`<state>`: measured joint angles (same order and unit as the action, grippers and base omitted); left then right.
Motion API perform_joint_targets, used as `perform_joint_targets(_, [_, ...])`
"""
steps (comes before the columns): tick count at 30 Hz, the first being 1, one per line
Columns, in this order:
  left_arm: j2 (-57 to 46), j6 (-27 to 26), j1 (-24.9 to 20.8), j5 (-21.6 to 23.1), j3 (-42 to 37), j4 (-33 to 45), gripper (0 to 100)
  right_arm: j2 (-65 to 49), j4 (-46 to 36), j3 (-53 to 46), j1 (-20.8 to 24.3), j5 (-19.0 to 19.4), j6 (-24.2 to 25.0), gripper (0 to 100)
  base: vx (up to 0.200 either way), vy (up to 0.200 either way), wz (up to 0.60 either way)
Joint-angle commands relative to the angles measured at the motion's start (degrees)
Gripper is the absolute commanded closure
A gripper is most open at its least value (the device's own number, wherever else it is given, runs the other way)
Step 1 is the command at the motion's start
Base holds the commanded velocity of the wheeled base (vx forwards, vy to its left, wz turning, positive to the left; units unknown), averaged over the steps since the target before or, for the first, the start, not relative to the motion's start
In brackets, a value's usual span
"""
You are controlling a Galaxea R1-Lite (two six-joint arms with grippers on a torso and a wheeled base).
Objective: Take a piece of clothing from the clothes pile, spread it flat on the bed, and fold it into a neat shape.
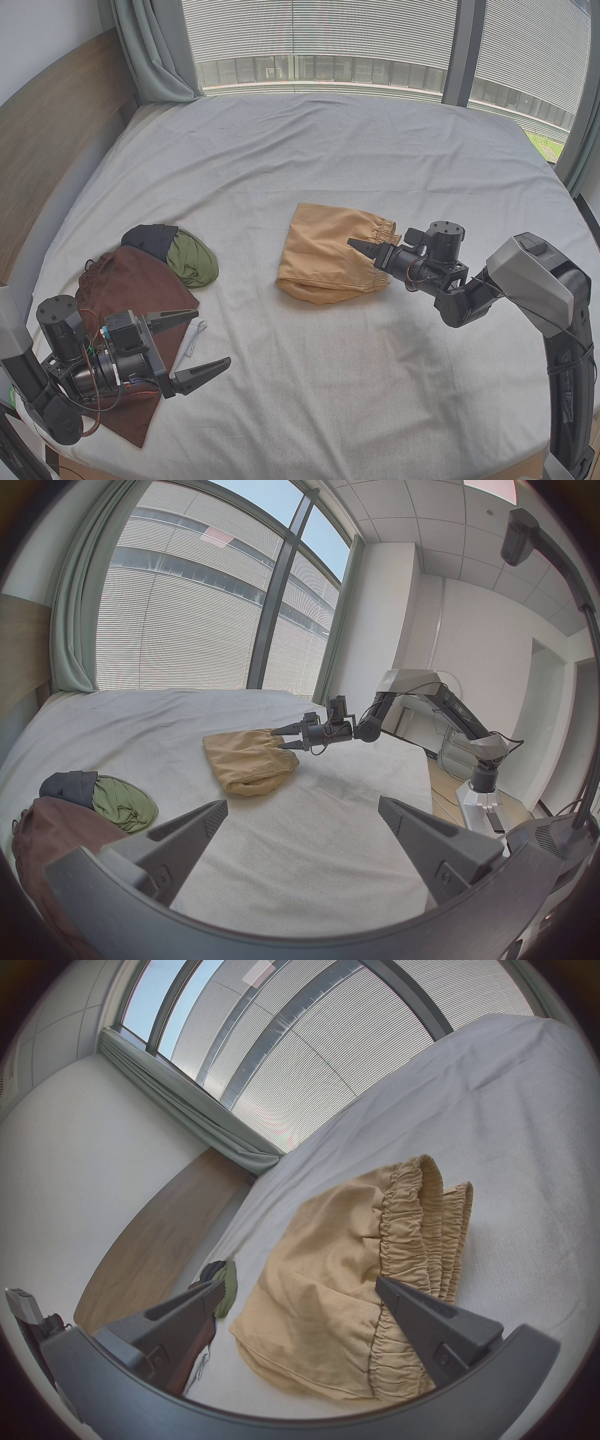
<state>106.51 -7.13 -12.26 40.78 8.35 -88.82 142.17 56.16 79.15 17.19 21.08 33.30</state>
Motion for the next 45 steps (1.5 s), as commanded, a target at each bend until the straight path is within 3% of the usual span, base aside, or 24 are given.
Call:
perform_joint_targets(1, [0.10, 0.01, -0.04, 0.00, 0.00, -0.04, 0, 2.50, 0.00, 0.21, -0.23, 0.02, -0.52, 0, 0.000, 0.000, 0.00])
perform_joint_targets(10, [0.28, 0.01, -0.66, 0.00, -0.09, -0.12, 0, 1.10, 0.79, -0.67, -0.31, -0.16, -0.52, 0, 0.000, 0.000, 0.00])
perform_joint_targets(15, [-0.95, 0.01, -3.12, 0.00, -0.18, -0.12, 0, -13.32, 0.44, -7.96, -0.49, -0.25, -0.87, 0, 0.000, 0.000, 0.00])
perform_joint_targets(22, [-1.92, 0.10, -6.54, -0.08, -0.70, -0.12, 0, -32.39, 1.05, -25.72, -1.37, -0.07, -7.20, 0, 0.000, 0.000, 0.00])
perform_joint_targets(26, [-6.84, 0.19, -9.09, -0.26, -3.52, -0.04, 0, -45.57, 5.63, -41.36, -4.53, 0.10, -11.86, 0, 0.000, 0.000, 0.00])
perform_joint_targets(32, [-12.29, 0.45, -13.58, -0.61, -7.38, -0.04, 0, -57.70, 9.23, -55.86, -12.00, 1.60, -17.57, 0, 0.000, 0.000, 0.00])
perform_joint_targets(34, [-13.70, 0.36, -14.37, -0.79, -8.35, 0.14, 0, -60.69, 9.67, -58.76, -14.20, 3.18, -18.45, 0, 0.000, 0.000, 0.00])
perform_joint_targets(36, [-18.44, 0.10, -15.16, -1.58, -8.35, 1.63, 0, -68.60, 9.67, -65.97, -18.51, 8.19, -20.91, 0, 0.000, 0.000, 0.00])
perform_joint_targets(39, [-24.16, 0.54, -16.74, -3.86, -8.35, 3.48, 0, -76.69, 8.96, -70.80, -19.83, 10.65, -21.35, 0, 0.000, 0.000, 0.00])
perform_joint_targets(45, [-34.18, 0.36, -16.65, -10.37, -8.35, 11.65, 0, -88.73, 6.33, -73.70, -20.26, 10.65, -21.44, 0, 0.000, 0.000, 0.00])
